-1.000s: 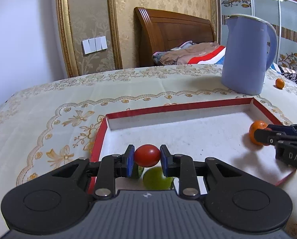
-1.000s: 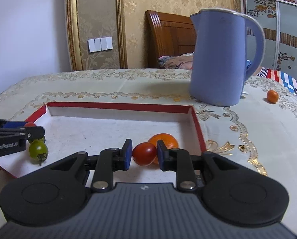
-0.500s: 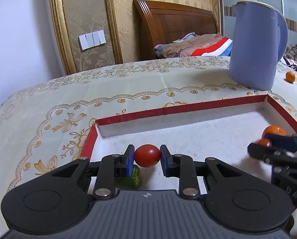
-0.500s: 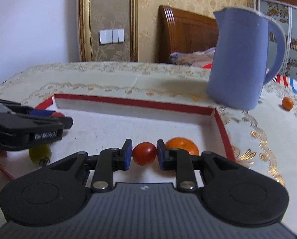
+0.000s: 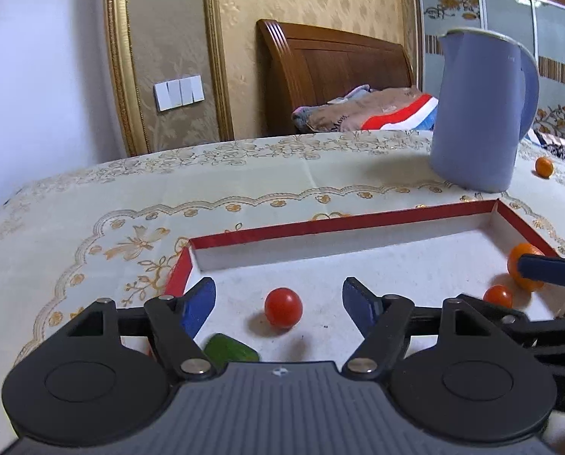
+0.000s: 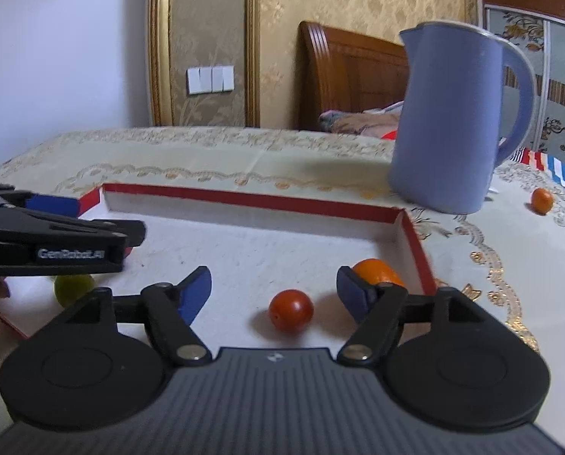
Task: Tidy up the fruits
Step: 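Move the left tool back to the green tomato and grasp it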
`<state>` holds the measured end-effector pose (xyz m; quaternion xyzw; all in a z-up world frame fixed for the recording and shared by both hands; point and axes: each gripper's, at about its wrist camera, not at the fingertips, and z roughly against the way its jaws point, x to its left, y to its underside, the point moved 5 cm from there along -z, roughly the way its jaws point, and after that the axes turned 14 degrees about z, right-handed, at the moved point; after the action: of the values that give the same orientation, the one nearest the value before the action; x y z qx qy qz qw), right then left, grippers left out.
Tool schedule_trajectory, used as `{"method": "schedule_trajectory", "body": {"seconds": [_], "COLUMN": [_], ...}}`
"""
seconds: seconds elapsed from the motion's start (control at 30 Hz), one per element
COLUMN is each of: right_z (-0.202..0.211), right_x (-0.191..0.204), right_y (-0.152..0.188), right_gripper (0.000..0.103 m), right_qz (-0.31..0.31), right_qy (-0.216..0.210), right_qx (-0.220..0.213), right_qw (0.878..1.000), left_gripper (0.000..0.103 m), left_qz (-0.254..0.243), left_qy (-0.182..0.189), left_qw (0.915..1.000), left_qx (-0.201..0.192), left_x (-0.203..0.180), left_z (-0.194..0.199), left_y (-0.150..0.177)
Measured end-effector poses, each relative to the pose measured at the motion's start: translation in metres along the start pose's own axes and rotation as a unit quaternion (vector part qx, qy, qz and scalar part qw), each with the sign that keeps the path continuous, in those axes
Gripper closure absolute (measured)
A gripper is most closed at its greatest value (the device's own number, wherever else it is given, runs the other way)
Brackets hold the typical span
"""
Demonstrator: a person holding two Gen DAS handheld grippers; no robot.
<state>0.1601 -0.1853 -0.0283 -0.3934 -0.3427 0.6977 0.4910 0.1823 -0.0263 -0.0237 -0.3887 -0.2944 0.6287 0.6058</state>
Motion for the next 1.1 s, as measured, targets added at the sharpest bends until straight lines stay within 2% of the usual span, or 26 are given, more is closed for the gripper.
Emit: {"method": "schedule_trajectory", "body": {"seconds": [0.13,0.43,0.77,0.97,1.1], "right_z": [0.011,0.025,0.040,0.045,0.044], "right_x": [-0.012,-0.032,-0.041,-0.044,-0.043], "right_y": [0.002,0.009,0.018,0.021,0.021], "right_gripper": [0.018,0.018,0.014,0.014,0.013], "right_qz": [-0.011,-0.064,-0.086,-0.092,-0.089], "right_qy": [0.031,0.030,0.040,0.048,0.050], "right_qx": [-0.016,-0.038,-0.046,-0.050,-0.047], "right_qw": [0.999,0.997,0.994,0.993,0.994], "left_gripper": [0.029,0.028,0.027,0.027,0.027], "left_qz": [0.007,0.011,0.001,-0.055,-0.087], "left_qy": [-0.003,0.029,0.121,0.141,0.146], "left_qw": [0.9998,0.9986,0.9926,0.9885,0.9854], "left_qx": [-0.017,-0.043,-0.009,0.012,0.007], "left_x": [0.010,0.022,0.015,0.004,-0.006], "left_z": [0.019,0.075,0.102,0.110,0.112], "left_y": [0.007,0.033,0.059,0.083,0.090]}}
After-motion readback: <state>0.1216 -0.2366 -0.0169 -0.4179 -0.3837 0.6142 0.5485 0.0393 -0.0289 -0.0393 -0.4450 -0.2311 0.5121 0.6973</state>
